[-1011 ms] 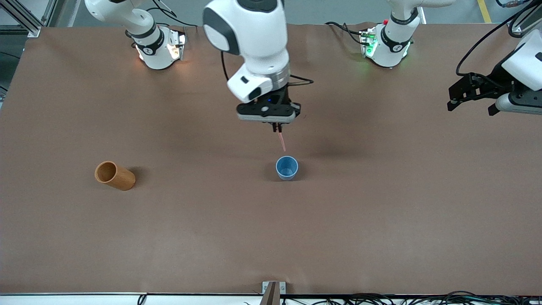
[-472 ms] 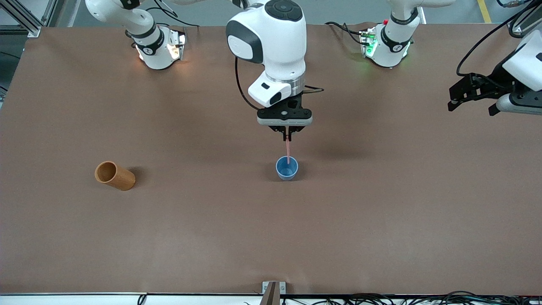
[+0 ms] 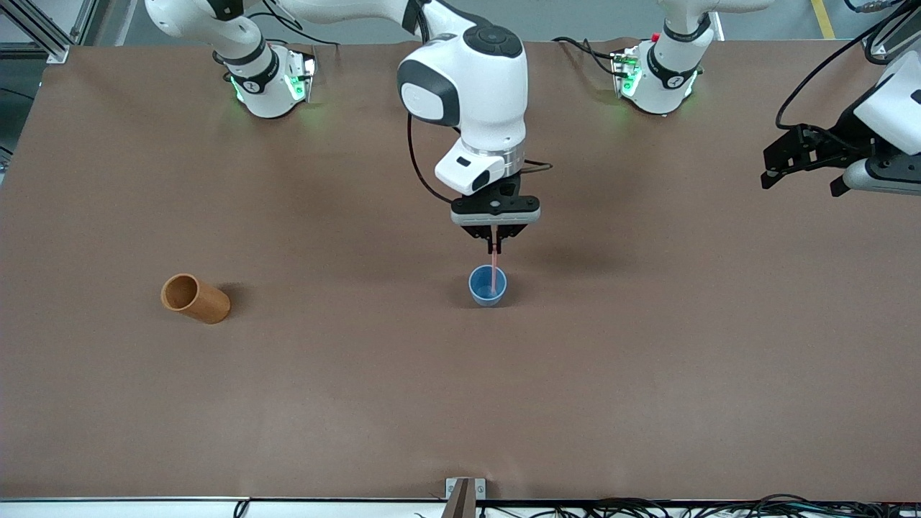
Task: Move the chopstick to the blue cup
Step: 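Carry the pink chopstick with the right gripper over the blue cup, then lower the chopstick into the blue cup and open the right gripper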
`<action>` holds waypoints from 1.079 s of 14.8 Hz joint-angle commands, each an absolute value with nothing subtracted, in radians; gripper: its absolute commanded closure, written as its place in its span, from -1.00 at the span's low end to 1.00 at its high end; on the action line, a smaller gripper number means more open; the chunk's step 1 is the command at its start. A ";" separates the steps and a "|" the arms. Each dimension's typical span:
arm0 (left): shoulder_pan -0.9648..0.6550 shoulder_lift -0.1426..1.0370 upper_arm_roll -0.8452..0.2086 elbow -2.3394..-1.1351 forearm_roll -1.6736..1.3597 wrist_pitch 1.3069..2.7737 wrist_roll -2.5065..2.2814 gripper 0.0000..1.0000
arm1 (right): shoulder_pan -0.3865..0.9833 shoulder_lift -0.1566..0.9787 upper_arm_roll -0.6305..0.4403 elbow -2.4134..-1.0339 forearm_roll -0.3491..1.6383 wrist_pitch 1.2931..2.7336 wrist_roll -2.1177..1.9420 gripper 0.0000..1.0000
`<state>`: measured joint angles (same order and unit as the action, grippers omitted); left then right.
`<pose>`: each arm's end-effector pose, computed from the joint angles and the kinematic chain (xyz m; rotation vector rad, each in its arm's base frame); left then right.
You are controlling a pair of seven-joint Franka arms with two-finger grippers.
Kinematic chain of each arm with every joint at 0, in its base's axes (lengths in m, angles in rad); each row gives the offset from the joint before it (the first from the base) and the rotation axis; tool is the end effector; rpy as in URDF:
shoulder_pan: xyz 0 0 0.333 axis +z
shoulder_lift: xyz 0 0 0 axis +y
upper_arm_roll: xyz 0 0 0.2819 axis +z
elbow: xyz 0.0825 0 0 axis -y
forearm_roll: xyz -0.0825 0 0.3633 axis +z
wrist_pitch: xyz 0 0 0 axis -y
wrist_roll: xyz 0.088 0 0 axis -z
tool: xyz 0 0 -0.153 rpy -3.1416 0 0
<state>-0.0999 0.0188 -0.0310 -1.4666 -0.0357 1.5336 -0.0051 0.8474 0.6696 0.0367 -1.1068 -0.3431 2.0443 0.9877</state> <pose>0.5327 -0.0756 0.5780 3.0950 -0.1983 0.0708 0.4986 0.5460 0.3901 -3.0454 -0.0022 -0.6192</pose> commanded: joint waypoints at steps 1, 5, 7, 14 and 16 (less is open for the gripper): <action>-0.092 0.028 -0.032 -1.443 -0.048 1.514 0.008 -1.00 | 0.850 0.649 0.034 -1.183 -0.380 2.101 0.994 0.71; -0.091 0.032 -0.032 -1.442 -0.049 1.516 0.009 -1.00 | 0.845 0.644 0.034 -1.215 -0.380 2.148 0.993 0.58; -0.091 0.035 -0.032 -1.440 -0.052 1.516 0.006 -1.00 | 0.836 0.635 0.034 -1.212 -0.379 2.148 0.989 0.35; -0.092 0.031 -0.032 -1.440 -0.040 1.514 0.008 -1.00 | 0.654 0.461 0.040 -1.216 -0.234 2.064 0.755 -1.00; -0.094 0.029 -0.034 -1.442 -0.038 1.514 0.011 -1.00 | 0.583 0.398 0.040 -1.216 -0.161 1.953 0.614 -1.00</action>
